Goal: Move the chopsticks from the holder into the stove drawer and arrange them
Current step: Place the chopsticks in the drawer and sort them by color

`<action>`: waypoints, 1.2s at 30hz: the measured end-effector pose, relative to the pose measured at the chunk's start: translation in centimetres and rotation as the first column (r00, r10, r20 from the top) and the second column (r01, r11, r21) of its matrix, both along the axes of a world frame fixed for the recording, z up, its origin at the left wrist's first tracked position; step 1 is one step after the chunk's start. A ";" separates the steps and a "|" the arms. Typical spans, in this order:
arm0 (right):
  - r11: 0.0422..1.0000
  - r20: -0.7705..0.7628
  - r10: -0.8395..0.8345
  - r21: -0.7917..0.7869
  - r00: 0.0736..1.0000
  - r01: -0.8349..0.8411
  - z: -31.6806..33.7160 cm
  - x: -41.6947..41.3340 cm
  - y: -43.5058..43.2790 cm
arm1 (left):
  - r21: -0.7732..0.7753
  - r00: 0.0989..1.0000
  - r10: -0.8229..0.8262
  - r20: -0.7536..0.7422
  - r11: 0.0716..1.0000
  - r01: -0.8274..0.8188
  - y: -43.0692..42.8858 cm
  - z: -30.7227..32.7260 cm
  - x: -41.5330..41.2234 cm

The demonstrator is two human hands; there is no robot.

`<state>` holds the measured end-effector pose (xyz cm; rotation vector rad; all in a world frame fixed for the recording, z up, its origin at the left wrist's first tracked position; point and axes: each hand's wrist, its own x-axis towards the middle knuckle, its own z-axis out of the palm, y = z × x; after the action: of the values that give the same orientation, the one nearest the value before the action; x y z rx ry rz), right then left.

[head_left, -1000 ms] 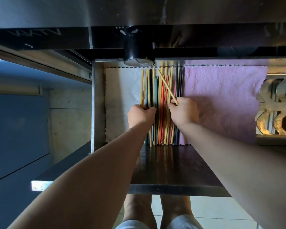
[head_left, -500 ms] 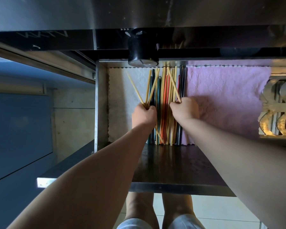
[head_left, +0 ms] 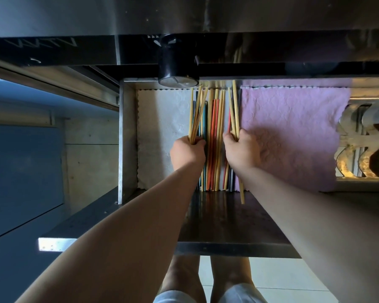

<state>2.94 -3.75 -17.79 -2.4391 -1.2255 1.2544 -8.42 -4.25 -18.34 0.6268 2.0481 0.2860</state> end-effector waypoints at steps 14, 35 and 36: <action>0.997 -0.087 -0.075 -0.015 0.993 0.074 -1.4 0.5 -0.7 | -0.103 0.999 -0.038 0.002 0.994 0.038 0.4 -0.3 1.0; 0.995 0.118 -0.005 -0.097 0.993 0.017 -1.7 -1.6 1.5 | -0.008 0.998 0.044 0.055 0.999 -0.044 -0.2 1.0 -1.5; 0.995 0.126 -0.003 -0.099 0.992 0.015 -1.7 -1.7 1.6 | -0.008 0.998 0.042 0.056 0.999 -0.042 -0.2 1.1 -1.5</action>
<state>1.25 -2.15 -19.47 -2.6288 -1.2080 1.2036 -9.95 -4.40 -17.28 0.5662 2.0098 0.3179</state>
